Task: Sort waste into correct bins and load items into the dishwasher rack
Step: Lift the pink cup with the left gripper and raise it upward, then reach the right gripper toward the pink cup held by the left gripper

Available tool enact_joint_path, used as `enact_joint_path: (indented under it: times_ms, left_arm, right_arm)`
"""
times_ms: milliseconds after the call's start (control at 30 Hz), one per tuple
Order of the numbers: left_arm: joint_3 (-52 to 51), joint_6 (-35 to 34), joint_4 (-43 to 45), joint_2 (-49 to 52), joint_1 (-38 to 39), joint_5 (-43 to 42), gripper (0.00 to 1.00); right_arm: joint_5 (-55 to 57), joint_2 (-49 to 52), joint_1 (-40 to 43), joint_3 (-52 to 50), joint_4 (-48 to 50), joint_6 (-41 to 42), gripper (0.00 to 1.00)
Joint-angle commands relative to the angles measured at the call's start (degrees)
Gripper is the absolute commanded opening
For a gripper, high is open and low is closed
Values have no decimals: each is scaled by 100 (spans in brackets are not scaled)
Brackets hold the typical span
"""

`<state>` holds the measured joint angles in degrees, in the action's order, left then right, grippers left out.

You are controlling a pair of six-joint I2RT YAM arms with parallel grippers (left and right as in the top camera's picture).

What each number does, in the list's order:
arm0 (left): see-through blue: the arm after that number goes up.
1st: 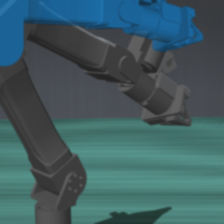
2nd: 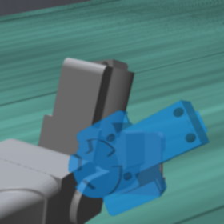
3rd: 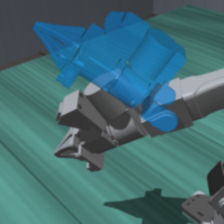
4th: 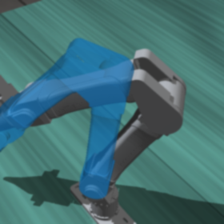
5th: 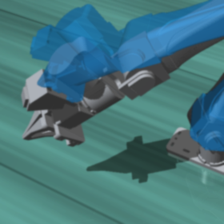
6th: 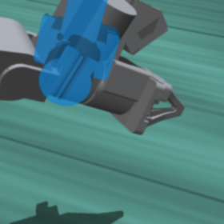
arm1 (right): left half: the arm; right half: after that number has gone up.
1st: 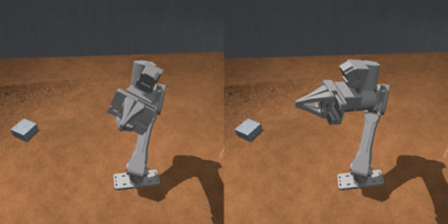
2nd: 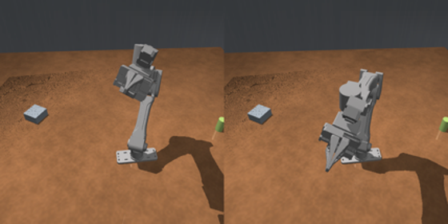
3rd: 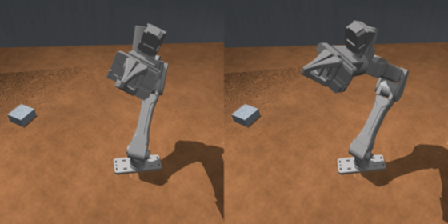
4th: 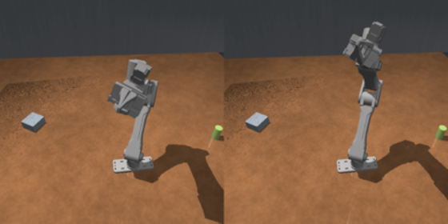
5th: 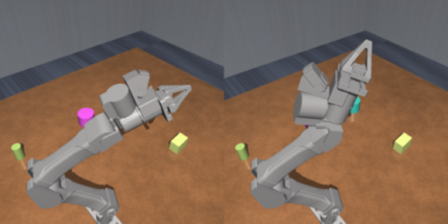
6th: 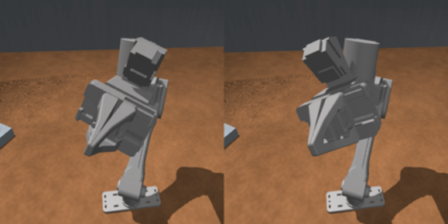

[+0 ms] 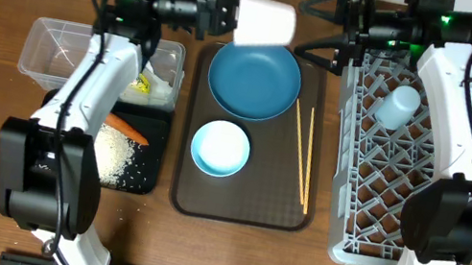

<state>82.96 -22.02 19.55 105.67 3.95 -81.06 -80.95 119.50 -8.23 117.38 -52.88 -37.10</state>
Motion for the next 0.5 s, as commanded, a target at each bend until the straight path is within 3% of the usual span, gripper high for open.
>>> enact_joint_path:
  times_ms: [0, 467]
  left_arm:
    - [70, -125, 48, 11, -184, 90, 6]
    - [70, -195, 22, 33, -138, 44, 6]
  right_arm:
    - [-221, -142, -76, 96, -20, -70, 99]
    - [-203, -142, -291, 96, 420, -72, 99]
